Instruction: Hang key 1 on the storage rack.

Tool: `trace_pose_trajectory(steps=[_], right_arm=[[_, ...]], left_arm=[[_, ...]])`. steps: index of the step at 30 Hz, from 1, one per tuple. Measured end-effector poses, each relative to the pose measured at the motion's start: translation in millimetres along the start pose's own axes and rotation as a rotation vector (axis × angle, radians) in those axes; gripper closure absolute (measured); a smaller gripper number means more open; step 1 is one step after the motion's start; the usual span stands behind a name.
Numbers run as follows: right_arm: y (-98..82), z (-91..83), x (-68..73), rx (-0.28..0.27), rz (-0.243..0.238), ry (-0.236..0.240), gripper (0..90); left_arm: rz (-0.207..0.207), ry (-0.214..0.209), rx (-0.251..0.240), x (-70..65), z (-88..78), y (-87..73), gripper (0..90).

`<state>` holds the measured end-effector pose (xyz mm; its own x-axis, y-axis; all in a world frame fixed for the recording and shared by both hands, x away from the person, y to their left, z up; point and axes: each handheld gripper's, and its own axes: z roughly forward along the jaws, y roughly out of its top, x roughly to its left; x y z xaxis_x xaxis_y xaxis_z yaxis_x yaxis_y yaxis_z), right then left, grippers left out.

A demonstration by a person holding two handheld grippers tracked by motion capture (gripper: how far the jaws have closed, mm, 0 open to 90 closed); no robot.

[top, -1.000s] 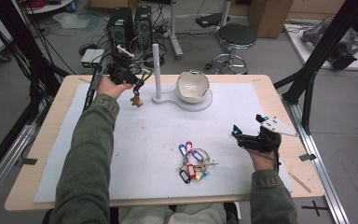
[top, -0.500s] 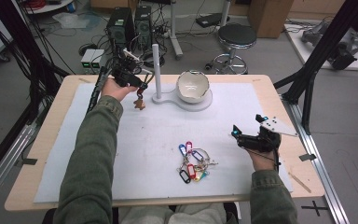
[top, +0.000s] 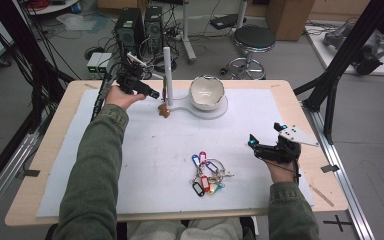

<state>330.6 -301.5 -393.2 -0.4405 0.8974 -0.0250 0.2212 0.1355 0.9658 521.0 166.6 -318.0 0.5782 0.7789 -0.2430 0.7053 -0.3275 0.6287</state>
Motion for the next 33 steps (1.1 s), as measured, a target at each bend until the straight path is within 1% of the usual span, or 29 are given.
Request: trace_pose_trajectory(steps=[1,2,4,7,9,11,12,14,17,19,20,21,22,24,26,30,33], right_arm=[[0.0,0.2,-0.5,-0.002,-0.005,-0.002,0.7],[0.1,-0.1,-0.5,-0.003,0.002,-0.003,0.7],[0.2,-0.2,-0.7,-0.004,0.004,-0.003,0.6],[0.4,-0.3,-1.4,-0.008,0.005,-0.006,0.7],[0.4,-0.5,-1.5,-0.007,0.005,-0.005,0.7],[0.4,-0.4,-1.7,-0.007,0.005,-0.004,0.7],[0.4,-0.4,-1.7,-0.005,0.004,-0.004,0.6],[0.4,0.1,-1.7,-0.008,0.000,-0.005,0.7],[0.4,-0.1,-1.8,-0.007,0.005,-0.005,0.6],[0.5,-0.2,-2.3,-0.010,0.006,-0.004,0.7],[0.5,-0.4,-2.6,-0.011,0.006,-0.006,0.6],[0.6,-0.7,-2.6,-0.011,0.010,-0.005,0.7],[0.7,-0.7,-3.1,-0.014,0.008,-0.005,0.6],[0.7,-0.8,-3.4,-0.014,0.009,-0.005,0.7],[0.8,-0.7,-3.8,-0.016,0.009,-0.007,0.6],[0.6,0.1,-3.2,-0.013,0.004,-0.005,0.7],[0.6,0.3,-2.3,-0.008,0.001,-0.004,0.7]], left_arm=[[0.004,0.021,-0.006,-0.3,-1.1,-1.6,36.0],[-0.003,0.031,-0.016,-0.6,-2.0,-3.2,32.1],[-0.008,0.033,-0.030,0.0,-4.3,-5.5,30.4],[-0.017,0.064,-0.046,-1.2,-6.1,-8.6,24.7],[-0.017,0.097,-0.049,-1.8,-6.8,-10.2,17.6],[-0.015,0.134,-0.030,-3.3,-7.1,-11.5,8.2],[-0.007,0.144,-0.024,-4.0,-8.2,-11.9,4.8],[-0.007,0.153,-0.042,-6.2,-11.5,-12.5,2.8],[-0.002,0.156,-0.064,-8.2,-17.9,-13.6,2.3],[0.003,0.181,-0.077,-9.7,-20.9,-15.7,1.6],[0.004,0.209,-0.090,-10.6,-22.1,-17.2,1.6],[0.004,0.212,-0.098,-10.8,-23.4,-18.8,1.6],[0.005,0.199,-0.100,-10.4,-24.6,-20.8,1.6],[0.008,0.205,-0.106,-10.9,-26.2,-24.5,1.6],[0.014,0.210,-0.099,-11.1,-27.6,-27.7,1.6],[0.021,0.208,-0.107,-11.8,-30.1,-34.8,1.6],[0.040,0.206,-0.123,-12.9,-32.6,-41.1,1.6]])
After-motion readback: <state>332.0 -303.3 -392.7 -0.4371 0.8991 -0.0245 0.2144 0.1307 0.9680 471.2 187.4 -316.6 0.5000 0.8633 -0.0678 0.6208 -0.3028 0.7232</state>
